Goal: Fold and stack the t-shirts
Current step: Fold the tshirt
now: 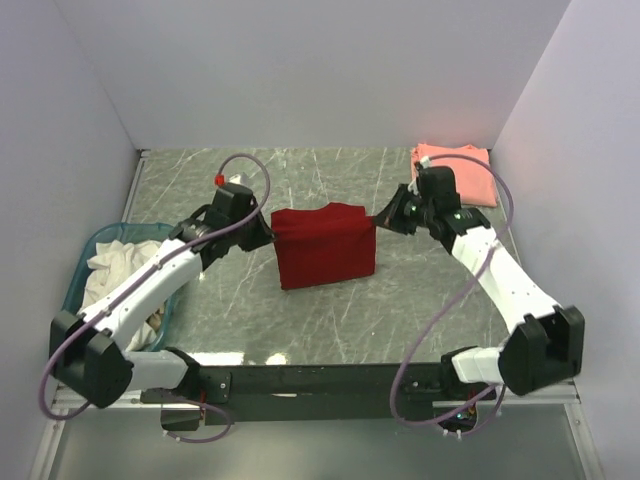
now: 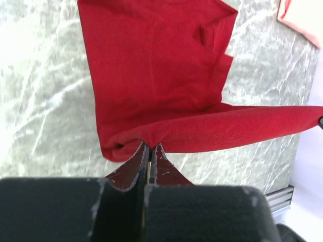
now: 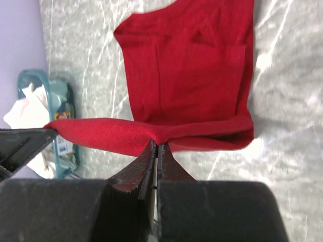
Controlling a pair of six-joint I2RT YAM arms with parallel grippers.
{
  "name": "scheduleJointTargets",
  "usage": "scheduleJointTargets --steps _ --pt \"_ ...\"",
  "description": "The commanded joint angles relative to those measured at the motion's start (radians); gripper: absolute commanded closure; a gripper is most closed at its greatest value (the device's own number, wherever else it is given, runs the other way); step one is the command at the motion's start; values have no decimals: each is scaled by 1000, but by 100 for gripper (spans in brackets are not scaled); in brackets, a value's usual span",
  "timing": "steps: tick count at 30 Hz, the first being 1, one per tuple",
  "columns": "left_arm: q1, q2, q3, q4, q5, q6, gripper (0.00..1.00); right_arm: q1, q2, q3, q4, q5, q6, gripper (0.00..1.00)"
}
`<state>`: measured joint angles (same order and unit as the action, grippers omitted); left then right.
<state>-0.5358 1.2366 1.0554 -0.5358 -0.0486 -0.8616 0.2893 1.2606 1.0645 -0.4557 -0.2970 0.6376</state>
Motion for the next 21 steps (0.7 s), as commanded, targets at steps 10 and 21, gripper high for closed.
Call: scheduleJointTargets --steps 10,21 --pt "195 283 198 65 176 93 100 -78 405 371 45 -97 -38 100" --pt "293 542 400 37 231 133 100 -102 761 669 -6 -133 -46 100"
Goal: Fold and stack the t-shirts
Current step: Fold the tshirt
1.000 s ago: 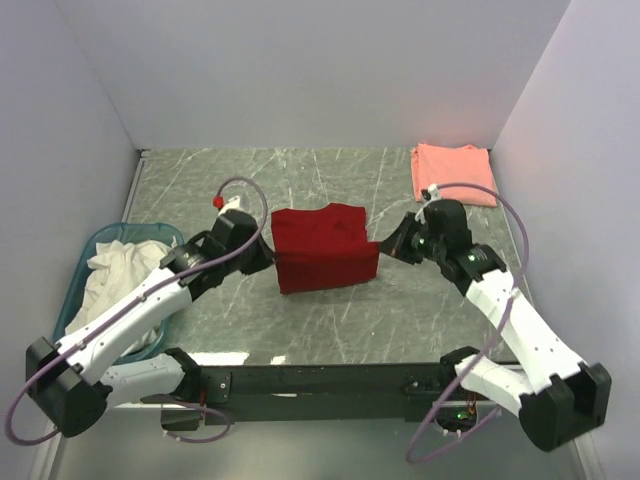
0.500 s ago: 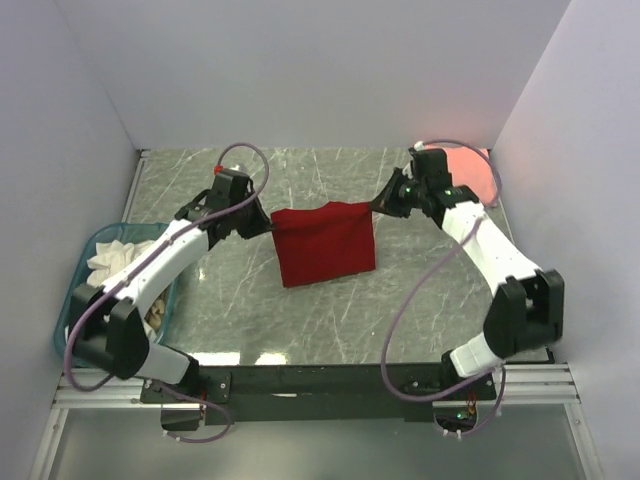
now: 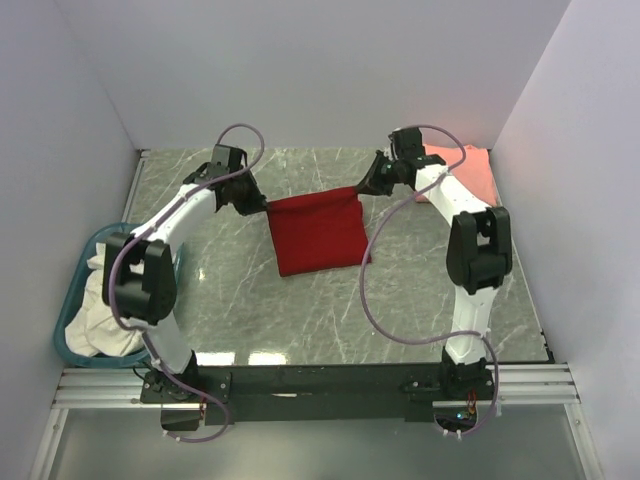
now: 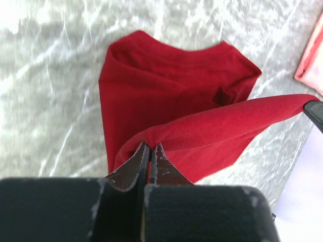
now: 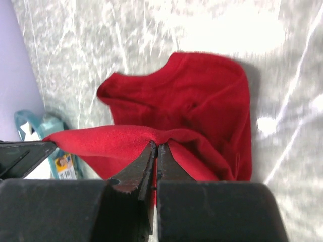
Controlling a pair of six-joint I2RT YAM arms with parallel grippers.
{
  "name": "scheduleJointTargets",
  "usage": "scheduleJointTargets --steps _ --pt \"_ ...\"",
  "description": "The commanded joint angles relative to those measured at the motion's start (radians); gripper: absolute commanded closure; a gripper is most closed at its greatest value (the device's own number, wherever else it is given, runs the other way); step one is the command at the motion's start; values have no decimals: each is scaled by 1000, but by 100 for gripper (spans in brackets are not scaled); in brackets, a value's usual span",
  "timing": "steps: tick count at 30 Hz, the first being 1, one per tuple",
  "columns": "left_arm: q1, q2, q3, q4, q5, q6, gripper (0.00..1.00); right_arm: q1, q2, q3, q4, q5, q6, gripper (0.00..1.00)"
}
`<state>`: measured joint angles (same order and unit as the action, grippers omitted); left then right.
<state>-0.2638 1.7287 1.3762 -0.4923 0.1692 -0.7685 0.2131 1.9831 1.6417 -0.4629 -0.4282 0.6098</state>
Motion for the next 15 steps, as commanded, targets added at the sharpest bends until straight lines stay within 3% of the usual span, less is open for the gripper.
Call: scheduleJointTargets --steps 1,4,7,9,10,12,15 --pt "26 70 93 -11 18 41 100 -30 75 128 -3 -10 -19 100" --pt "35 138 135 -9 32 46 100 -43 147 193 1 -35 -13 99" --pt "55 204 194 -25 44 57 97 -54 207 263 -13 -55 -16 76" --pt "75 238 249 -40 55 73 81 -60 215 288 -34 -47 -27 67" --pt "81 245 270 -49 49 78 59 -63 206 290 -36 -41 -30 65" --pt "95 249 316 -57 53 93 42 -64 185 264 -34 -18 -42 60" --pt "97 215 319 -66 59 88 36 -64 119 183 -22 20 -53 59"
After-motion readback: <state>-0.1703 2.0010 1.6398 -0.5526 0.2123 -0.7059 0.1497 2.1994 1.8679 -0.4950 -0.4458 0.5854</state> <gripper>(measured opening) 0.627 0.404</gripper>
